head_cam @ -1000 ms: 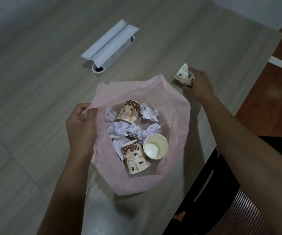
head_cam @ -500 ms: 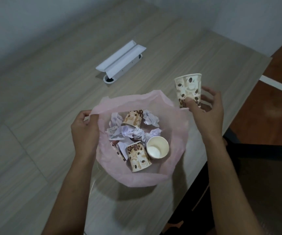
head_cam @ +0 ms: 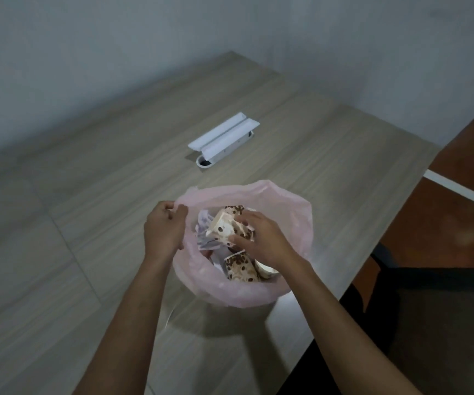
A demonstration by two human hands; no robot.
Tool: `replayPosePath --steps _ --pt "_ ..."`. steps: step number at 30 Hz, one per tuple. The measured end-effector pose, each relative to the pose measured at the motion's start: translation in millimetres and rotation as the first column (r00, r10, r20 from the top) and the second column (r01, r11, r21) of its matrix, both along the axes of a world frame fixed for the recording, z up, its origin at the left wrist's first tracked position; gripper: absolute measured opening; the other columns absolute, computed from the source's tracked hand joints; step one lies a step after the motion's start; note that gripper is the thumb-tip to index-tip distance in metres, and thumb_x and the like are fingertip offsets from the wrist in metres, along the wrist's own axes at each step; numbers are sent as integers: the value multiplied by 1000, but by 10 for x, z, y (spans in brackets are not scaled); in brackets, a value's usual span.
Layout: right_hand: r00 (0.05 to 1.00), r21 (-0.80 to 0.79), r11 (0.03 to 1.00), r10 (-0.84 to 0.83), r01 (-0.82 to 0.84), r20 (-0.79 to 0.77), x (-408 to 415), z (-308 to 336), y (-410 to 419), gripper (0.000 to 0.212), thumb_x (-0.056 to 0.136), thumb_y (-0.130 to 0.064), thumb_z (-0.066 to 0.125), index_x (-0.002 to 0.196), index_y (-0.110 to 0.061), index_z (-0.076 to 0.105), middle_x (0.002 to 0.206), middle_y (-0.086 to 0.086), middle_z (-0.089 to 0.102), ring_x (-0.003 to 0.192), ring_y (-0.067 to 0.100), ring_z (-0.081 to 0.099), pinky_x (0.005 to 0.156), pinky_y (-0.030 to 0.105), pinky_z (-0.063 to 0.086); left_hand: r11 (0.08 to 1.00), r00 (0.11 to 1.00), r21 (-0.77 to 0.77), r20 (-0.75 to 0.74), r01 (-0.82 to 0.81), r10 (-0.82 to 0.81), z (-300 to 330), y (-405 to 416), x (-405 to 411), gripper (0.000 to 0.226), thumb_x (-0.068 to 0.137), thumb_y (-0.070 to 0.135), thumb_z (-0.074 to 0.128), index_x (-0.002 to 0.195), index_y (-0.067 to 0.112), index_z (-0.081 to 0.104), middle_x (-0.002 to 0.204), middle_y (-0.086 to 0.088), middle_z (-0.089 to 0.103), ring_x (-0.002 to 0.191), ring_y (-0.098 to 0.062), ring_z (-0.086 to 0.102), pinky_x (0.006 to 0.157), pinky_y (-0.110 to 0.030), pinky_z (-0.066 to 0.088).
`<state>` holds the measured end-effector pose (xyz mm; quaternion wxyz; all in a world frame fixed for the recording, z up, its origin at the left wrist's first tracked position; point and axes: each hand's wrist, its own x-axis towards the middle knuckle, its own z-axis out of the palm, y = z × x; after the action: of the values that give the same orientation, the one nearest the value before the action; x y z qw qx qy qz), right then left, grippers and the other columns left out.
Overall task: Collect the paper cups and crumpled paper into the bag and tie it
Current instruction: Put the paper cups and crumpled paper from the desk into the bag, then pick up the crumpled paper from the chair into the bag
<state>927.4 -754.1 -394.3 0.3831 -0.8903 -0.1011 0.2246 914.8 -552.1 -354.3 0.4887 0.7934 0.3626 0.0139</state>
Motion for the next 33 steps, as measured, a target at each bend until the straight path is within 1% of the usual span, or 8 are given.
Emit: replayPosePath --steps 4,7,9,17,20,23,29,33 --pt "998 37 997 -65 65 0 -47 -189 -103 32 88 -35 67 118 -23 66 125 -4 63 109 12 59 94 29 49 994 987 47 -133 96 -89 -197 33 -45 44 80 35 72 120 17 62 87 2 59 79 -25 63 66 -38 57" --pt "996 35 995 -94 94 -5 -31 -227 -134 23 89 -32 66 110 -23 69 118 -6 65 100 6 57 84 8 40 971 976 175 -174 163 -132 -192 83 -56 62 77 36 77 131 15 55 116 -7 57 104 -25 60 94 -38 49" --pt "994 41 994 -103 102 29 26 -200 -155 17 89 -30 65 104 -22 71 114 -6 68 102 7 58 89 15 42 948 976 247 -134 201 -172 -125 100 -57 64 77 34 78 134 15 53 125 -10 52 114 -26 55 101 -38 44" --pt "967 82 989 -139 124 213 372 190 -95 14 87 -25 67 96 -16 74 104 -2 73 102 16 64 95 33 46 903 948 348 98 252 -302 292 25 -100 45 84 30 71 126 19 59 134 5 55 129 -16 46 101 -24 33" --pt "967 64 992 -116 104 225 477 443 -108 21 92 -27 64 102 -11 74 108 1 72 101 14 63 89 20 40 914 938 298 129 273 -322 384 -9 -102 50 84 36 70 129 19 58 139 6 54 133 -13 43 107 -26 32" --pt "962 -12 993 -107 114 253 570 621 -286 24 92 -33 62 105 -15 72 110 1 71 100 14 62 88 26 43 922 925 225 142 316 -352 417 -146 -175 55 85 42 70 132 19 57 141 4 53 131 -13 45 111 -36 36" --pt "874 -52 971 -188 235 448 808 1058 -573 19 87 -28 65 103 -19 72 109 -5 68 102 6 56 83 15 39 919 912 130 135 372 -388 520 -380 -331 61 84 50 69 136 23 52 140 12 49 125 2 40 99 -17 27" --pt "851 -116 951 -198 287 486 797 1166 -621 40 76 -42 64 112 -25 69 119 0 66 116 20 56 97 33 47 911 903 40 124 410 -411 590 -462 -453 69 82 56 68 139 23 50 144 10 47 133 -7 43 104 -21 31"
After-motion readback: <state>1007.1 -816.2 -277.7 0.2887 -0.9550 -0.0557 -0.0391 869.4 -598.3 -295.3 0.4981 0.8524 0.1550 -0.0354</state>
